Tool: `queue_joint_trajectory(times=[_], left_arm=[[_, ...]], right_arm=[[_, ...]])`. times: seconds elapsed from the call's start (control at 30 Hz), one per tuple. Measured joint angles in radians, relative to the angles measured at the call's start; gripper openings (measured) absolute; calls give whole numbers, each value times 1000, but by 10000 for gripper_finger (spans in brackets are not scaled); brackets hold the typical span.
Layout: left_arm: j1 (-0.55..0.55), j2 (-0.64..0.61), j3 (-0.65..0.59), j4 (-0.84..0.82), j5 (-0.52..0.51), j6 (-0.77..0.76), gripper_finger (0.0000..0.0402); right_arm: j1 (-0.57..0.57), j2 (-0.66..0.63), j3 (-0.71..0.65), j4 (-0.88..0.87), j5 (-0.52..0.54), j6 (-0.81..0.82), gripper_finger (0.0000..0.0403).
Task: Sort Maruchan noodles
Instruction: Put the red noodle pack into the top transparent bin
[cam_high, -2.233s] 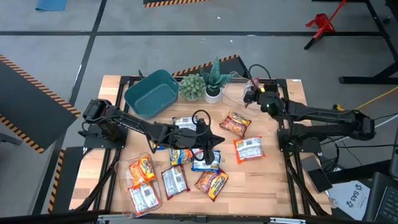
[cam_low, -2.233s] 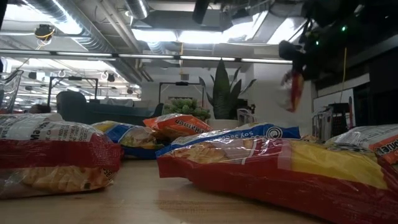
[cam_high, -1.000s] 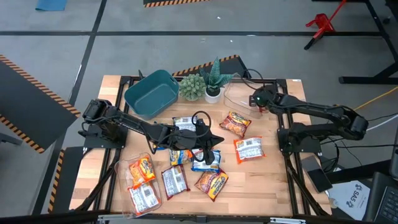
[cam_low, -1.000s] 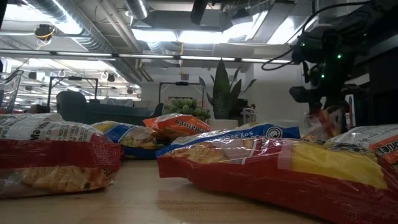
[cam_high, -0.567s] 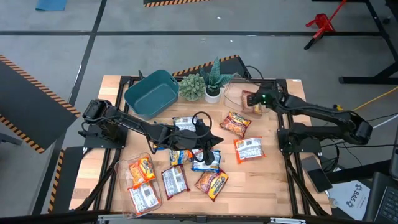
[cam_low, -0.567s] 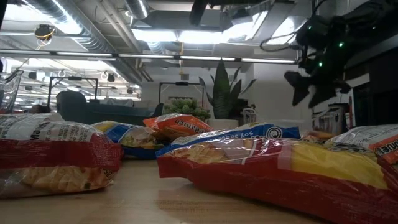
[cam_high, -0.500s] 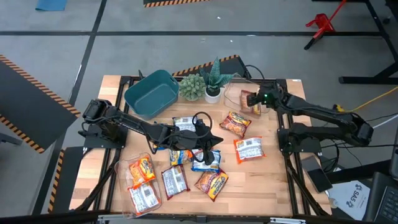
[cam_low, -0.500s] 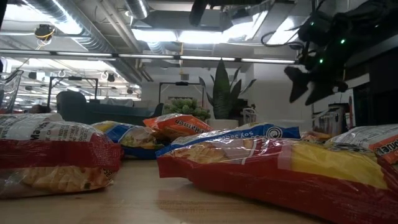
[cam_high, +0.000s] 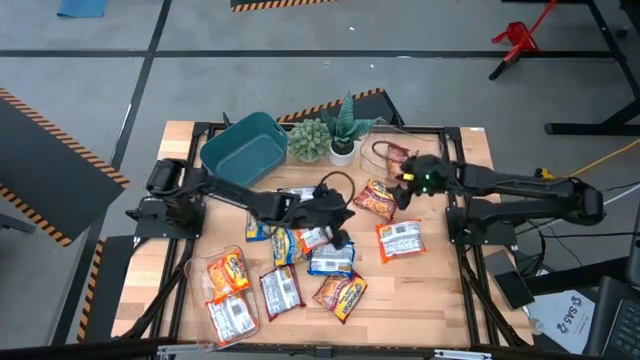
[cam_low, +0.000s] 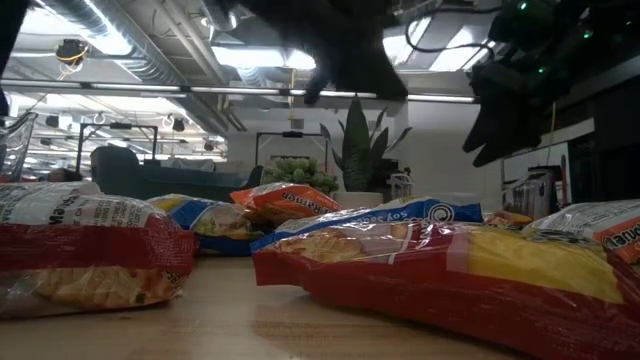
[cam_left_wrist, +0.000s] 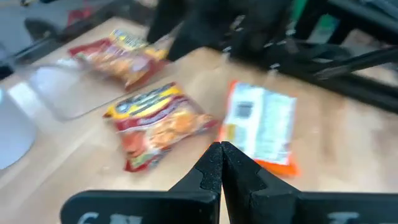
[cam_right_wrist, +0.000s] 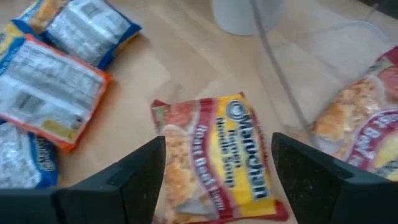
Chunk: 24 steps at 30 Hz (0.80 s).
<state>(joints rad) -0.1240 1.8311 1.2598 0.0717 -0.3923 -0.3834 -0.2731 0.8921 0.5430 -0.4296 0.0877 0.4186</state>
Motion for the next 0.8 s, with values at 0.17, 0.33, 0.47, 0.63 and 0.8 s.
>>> queue_joint_trajectory(times=[0.17,0.33,0.47,0.63,0.8], left_arm=[[84,147,-2,169,104,25,0],[144,236,-2,232,83,5,0],[165,261,1,298,90,-1,0],[171,291,11,285,104,-1,0],[173,347,98,289,115,30,0]], right_arm=[[139,0,0,-12,119,108,276],[249,-17,0,-83,251,216,276],[323,-34,0,-109,317,283,276],[384,-41,0,-106,380,333,276],[413,-41,0,-101,418,361,276]])
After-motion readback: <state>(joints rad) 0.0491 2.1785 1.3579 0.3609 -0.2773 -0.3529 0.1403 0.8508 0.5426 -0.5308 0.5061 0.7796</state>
